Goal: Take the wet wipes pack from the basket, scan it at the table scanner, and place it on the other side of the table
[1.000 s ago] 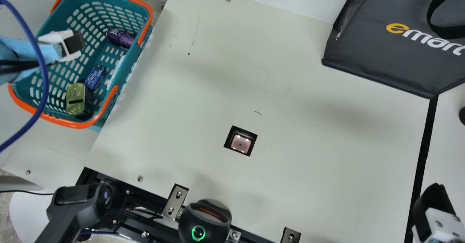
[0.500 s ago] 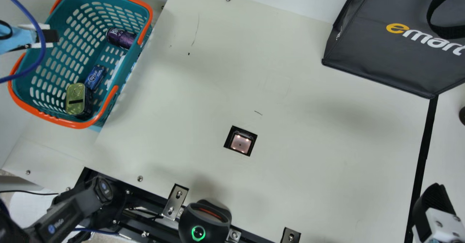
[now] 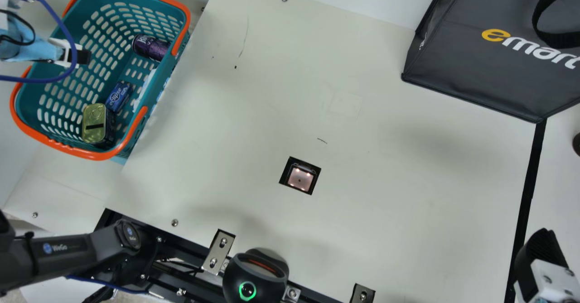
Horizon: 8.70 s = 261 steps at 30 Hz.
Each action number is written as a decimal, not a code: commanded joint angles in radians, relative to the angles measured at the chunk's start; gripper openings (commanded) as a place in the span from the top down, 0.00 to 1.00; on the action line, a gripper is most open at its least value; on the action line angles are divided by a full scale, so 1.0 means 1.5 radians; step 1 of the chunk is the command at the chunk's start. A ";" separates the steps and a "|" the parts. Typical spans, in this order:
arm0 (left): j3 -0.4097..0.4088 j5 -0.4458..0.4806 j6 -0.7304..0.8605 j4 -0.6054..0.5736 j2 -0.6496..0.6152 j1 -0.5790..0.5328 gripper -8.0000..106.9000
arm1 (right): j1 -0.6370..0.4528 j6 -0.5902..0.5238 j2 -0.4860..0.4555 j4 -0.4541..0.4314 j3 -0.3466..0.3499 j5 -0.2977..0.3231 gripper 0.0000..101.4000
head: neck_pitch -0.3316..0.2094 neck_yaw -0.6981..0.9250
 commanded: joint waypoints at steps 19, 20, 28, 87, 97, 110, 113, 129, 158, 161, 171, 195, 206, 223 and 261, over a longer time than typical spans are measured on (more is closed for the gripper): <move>0.002 -0.078 0.103 0.004 0.195 -0.051 0.15 | 0.000 0.000 0.000 0.000 0.000 -0.001 0.06 | -0.020 0.003; 0.000 -0.082 0.103 0.006 0.202 -0.053 0.15 | 0.000 0.000 0.000 0.000 0.000 -0.001 0.06 | -0.020 0.003; -0.016 -0.101 0.109 0.017 0.253 -0.068 0.15 | 0.000 0.000 0.000 0.000 0.000 -0.001 0.06 | -0.020 0.003; -0.011 -0.170 0.250 -0.095 0.456 -0.098 0.15 | 0.000 0.000 0.000 0.000 0.000 0.000 0.06 | -0.020 0.003; -0.007 -0.188 0.247 -0.099 0.476 -0.106 0.15 | 0.000 0.000 0.000 0.000 0.000 -0.001 0.06 | -0.020 0.003; 0.011 -0.205 0.239 -0.105 0.482 -0.119 0.32 | 0.000 0.000 0.000 0.000 0.000 -0.001 0.06 | -0.020 0.003; 0.012 -0.202 0.235 -0.110 0.481 -0.120 0.50 | 0.000 0.000 0.000 0.000 0.000 -0.001 0.06 | -0.020 0.003; 0.042 -0.208 0.225 -0.154 0.437 -0.107 1.00 | 0.000 0.000 0.000 0.000 0.000 -0.001 0.06 | -0.020 0.003; 0.075 -0.173 0.128 -0.190 0.254 -0.011 1.00 | 0.000 0.000 0.000 0.000 0.000 0.000 0.06 | -0.020 0.003; 0.081 -0.171 0.101 -0.181 0.219 -0.008 1.00 | 0.000 0.000 0.000 0.000 0.000 0.000 0.06 | -0.020 0.003; 0.079 -0.147 -0.015 -0.143 0.101 -0.004 1.00 | 0.000 0.000 0.000 0.000 0.000 0.000 0.06 | -0.020 0.003; 0.029 -0.054 -0.277 -0.054 -0.100 -0.122 1.00 | 0.000 0.000 0.000 0.000 0.000 -0.001 0.06 | -0.020 0.003; 0.045 -0.034 -0.351 -0.020 -0.153 -0.254 1.00 | 0.000 0.000 0.000 0.000 0.000 -0.001 0.06 | -0.020 0.003; 0.097 -0.060 -0.502 0.067 -0.200 -0.509 1.00 | 0.000 0.000 0.000 0.000 0.000 0.000 0.06 | -0.020 0.003; 0.203 -0.118 -0.859 0.197 -0.192 -0.991 1.00 | 0.000 0.000 0.000 0.000 0.000 0.000 0.06 | -0.020 0.003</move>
